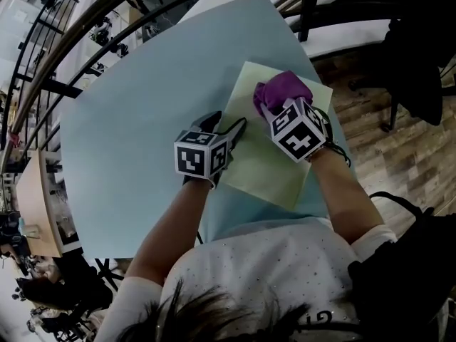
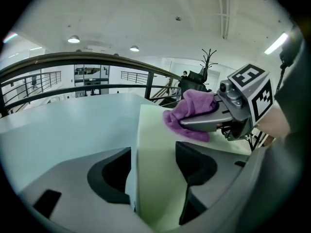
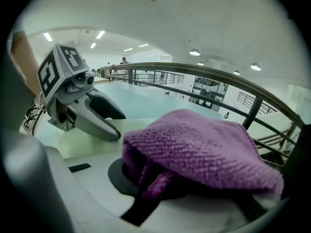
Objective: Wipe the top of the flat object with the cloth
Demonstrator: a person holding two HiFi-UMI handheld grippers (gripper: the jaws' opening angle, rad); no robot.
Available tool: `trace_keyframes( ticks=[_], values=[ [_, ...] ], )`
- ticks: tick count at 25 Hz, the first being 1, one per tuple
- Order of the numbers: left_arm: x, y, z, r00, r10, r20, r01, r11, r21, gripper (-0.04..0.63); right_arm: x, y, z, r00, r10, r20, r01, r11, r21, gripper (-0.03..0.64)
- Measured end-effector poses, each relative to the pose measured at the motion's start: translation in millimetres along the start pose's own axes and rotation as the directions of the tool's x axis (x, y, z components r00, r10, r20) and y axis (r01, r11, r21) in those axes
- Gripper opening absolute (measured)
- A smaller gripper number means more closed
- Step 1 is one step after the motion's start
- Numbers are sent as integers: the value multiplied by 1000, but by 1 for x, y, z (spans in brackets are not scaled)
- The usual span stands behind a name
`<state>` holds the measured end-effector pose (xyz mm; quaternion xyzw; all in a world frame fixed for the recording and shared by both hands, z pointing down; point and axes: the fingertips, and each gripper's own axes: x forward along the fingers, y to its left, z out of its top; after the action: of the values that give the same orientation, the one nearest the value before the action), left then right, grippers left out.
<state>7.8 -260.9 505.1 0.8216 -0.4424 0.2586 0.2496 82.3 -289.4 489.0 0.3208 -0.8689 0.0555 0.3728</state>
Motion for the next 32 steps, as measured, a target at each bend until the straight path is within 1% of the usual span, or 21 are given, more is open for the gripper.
trace_keyframes(
  ticks=[5, 9, 11, 18, 20, 21, 23, 25, 26, 27, 29, 30, 32],
  values=[
    [0, -2, -3, 1000, 2, 3, -2, 1000, 0, 282, -34, -7, -38, 999, -21, -35, 22, 999, 38, 31],
    [-3, -2, -2, 1000, 6, 11, -6, 1000, 4, 282, -63, -16, -69, 998, -55, -40, 60, 990, 124, 32],
    [-4, -3, -3, 1000, 6, 15, -6, 1000, 4, 282, -76, -17, -82, 996, -63, -55, 71, 987, 147, 32],
    [-4, -6, 0, 999, 23, 28, -24, 1000, 10, 282, -101, -22, -103, 990, -60, -129, 77, 988, 137, 32],
    [-6, -8, 3, 999, 19, 33, -19, 1000, -1, 283, -103, -23, -104, 987, -46, -157, 68, 988, 139, 32],
    [-10, -8, 4, 999, 14, 38, -13, 1000, -20, 284, -105, -21, -105, 984, -36, -175, 61, 988, 139, 31],
    [-24, -8, 3, 999, -3, 53, 8, 995, -95, 289, -107, -19, -106, 978, -17, -210, 44, 991, 129, 32],
    [-38, -10, -6, 998, -39, 54, 48, 983, -175, 277, -106, -20, -105, 971, -3, -238, 31, 993, 112, 32],
    [-42, -12, -14, 998, -57, 41, 64, 979, -192, 273, -105, -21, -104, 966, 0, -257, 27, 994, 103, 32],
    [-43, -15, -20, 997, -68, 22, 71, 980, -187, 273, -105, -22, -104, 960, 0, -279, 25, 996, 87, 32],
    [-41, -18, -29, 998, -66, -1, 65, 987, -144, 267, -101, -23, -95, 951, -12, -309, 21, 999, 26, 32],
    [-40, -18, -31, 998, -60, -2, 59, 990, -128, 268, -98, -22, -84, 955, -19, -297, 16, 1000, -12, 32],
    [-39, -17, -34, 999, -53, -1, 53, 992, -117, 268, -85, -8, -48, 978, 2, -209, -14, 998, -55, 32]
  ],
)
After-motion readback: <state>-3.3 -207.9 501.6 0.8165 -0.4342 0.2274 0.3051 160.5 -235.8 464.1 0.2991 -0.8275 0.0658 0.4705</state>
